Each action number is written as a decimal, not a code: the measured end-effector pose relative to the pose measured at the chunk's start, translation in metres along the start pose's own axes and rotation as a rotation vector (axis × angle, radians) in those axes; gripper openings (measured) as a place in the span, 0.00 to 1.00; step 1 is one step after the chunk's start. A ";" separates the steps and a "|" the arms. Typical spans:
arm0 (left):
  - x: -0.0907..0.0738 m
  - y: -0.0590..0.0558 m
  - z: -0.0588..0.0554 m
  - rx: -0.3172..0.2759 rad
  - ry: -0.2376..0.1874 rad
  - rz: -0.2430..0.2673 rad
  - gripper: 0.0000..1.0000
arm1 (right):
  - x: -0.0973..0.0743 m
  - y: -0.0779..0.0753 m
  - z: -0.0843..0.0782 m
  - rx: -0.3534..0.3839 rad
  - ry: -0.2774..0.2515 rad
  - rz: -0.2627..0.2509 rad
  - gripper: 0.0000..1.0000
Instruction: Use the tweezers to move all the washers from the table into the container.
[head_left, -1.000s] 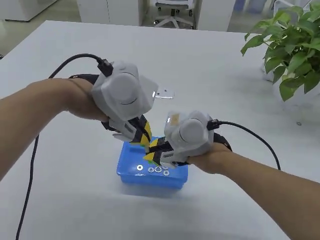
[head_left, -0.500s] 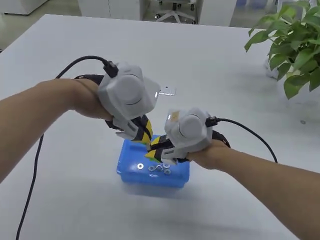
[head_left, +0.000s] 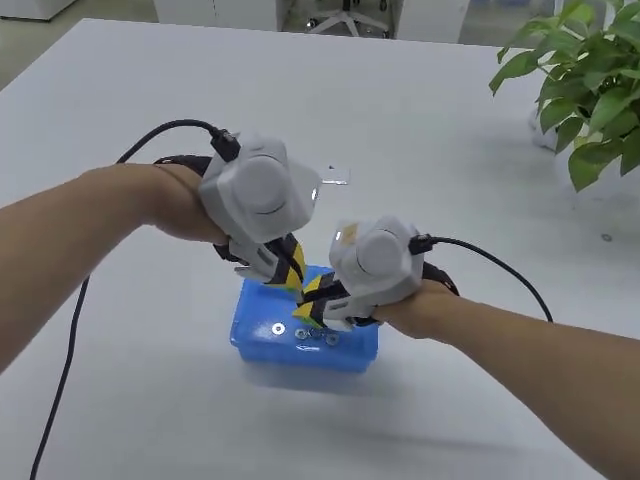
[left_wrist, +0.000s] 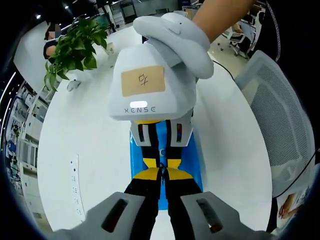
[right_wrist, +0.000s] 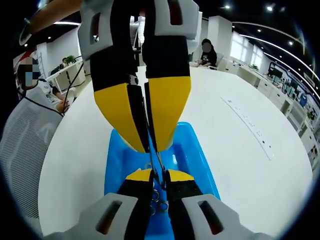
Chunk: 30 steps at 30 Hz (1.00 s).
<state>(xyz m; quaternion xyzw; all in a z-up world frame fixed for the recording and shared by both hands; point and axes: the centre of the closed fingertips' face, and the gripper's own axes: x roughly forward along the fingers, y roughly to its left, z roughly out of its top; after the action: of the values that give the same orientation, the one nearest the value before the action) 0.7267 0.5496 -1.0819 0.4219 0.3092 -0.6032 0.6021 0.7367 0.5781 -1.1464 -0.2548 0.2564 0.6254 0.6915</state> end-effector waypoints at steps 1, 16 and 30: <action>0.001 0.000 0.000 -0.001 -0.001 0.000 0.07 | 0.000 0.000 -0.001 0.000 0.003 -0.001 0.11; 0.002 -0.002 0.001 -0.001 -0.003 -0.011 0.07 | -0.002 0.003 -0.003 0.010 0.000 0.000 0.11; -0.010 -0.009 0.009 0.009 -0.021 -0.010 0.06 | -0.012 0.013 0.006 -0.001 -0.023 0.002 0.09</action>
<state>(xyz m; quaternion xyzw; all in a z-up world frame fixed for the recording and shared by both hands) 0.7158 0.5469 -1.0697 0.4166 0.3024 -0.6120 0.6003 0.7229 0.5744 -1.1346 -0.2477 0.2481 0.6293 0.6936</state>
